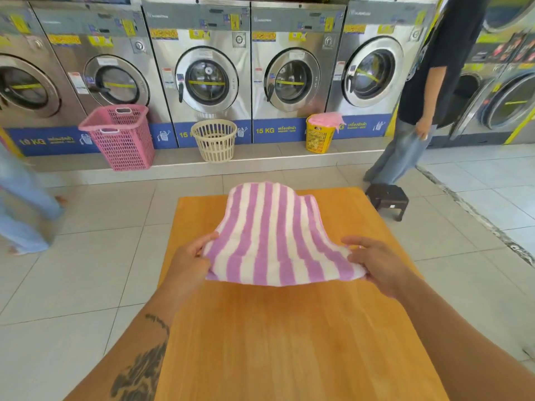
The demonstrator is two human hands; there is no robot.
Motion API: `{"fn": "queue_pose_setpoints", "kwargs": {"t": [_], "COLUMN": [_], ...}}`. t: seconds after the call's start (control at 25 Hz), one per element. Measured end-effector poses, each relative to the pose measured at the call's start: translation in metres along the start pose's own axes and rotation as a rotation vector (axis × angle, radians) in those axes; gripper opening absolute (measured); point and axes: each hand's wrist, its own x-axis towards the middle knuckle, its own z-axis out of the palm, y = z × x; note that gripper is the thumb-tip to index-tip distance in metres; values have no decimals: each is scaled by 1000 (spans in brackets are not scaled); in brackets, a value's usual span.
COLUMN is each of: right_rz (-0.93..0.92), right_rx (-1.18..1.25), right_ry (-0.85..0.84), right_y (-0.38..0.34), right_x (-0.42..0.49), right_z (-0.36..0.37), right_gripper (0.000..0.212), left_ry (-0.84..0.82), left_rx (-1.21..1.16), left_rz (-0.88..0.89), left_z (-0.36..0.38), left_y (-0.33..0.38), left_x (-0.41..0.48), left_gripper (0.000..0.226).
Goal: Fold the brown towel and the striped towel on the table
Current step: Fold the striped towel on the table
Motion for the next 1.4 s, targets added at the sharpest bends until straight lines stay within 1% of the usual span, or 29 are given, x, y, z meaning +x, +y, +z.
{"fn": "queue_pose_setpoints", "kwargs": {"t": [0.04,0.08,0.16,0.2,0.24,0.32,0.44,0.52,0.6,0.68,0.72,0.84,0.92,1.0,1.16,1.24,1.32,1.36,1.4], "right_rz": [35,61,85,94,108,133,145,139,115,78,58,0,-24,-31,-24,-75,-162,-217,-281], "right_rx": [-10,1,12,0,-16,-40,-51,-16,48,60,35,52,106,141,220,208,100,-29,-197], "right_ry": [-21,-31,-18,-2,2,3,25,74,127,186,206,199,156,73,-48,-94,-116,-70,16], "right_y": [13,25,48,58,65,76,79,79,76,71,68,52,38,21,-8,-25,-43,-51,-60], "right_x": [-3,-5,-7,-7,-10,-15,-22,-23,-26,-28,-29,-28,-29,-33,-44,-51,-60,-63,-66], "right_z": [5,9,15,17,18,19,16,13,12,13,12,9,2,-6,-17,-21,-26,-29,-30], "right_gripper": [41,48,57,59,60,60,54,43,25,12,10,18,30,38,41,38,37,38,36], "left_ry": [-19,-25,10,26,33,17,-97,-140,-157,-177,-181,-96,-1,82,174,219,243,245,249], "left_rx": [-8,-13,-14,-9,6,67,203,244,287,378,437,535,508,442,370,336,281,259,258], "left_rz": [-27,-50,-97,-117,-130,-154,-202,-223,-218,-182,-157,-65,-1,52,166,236,292,318,348], "left_z": [-1,-2,-3,-3,-2,-1,-2,-3,-3,-2,-2,-4,-8,-12,-16,-19,-21,-21,-21], "left_y": [-13,-26,-47,-55,-63,-70,-75,-77,-76,-74,-74,-69,-62,-51,-30,-19,-5,1,7], "left_x": [-4,-6,-9,-10,-11,-14,-16,-15,-16,-15,-14,-13,-13,-13,-8,-5,-1,0,3], "left_gripper": [59,50,28,21,20,30,46,47,44,44,43,31,22,18,16,17,19,21,22]}}
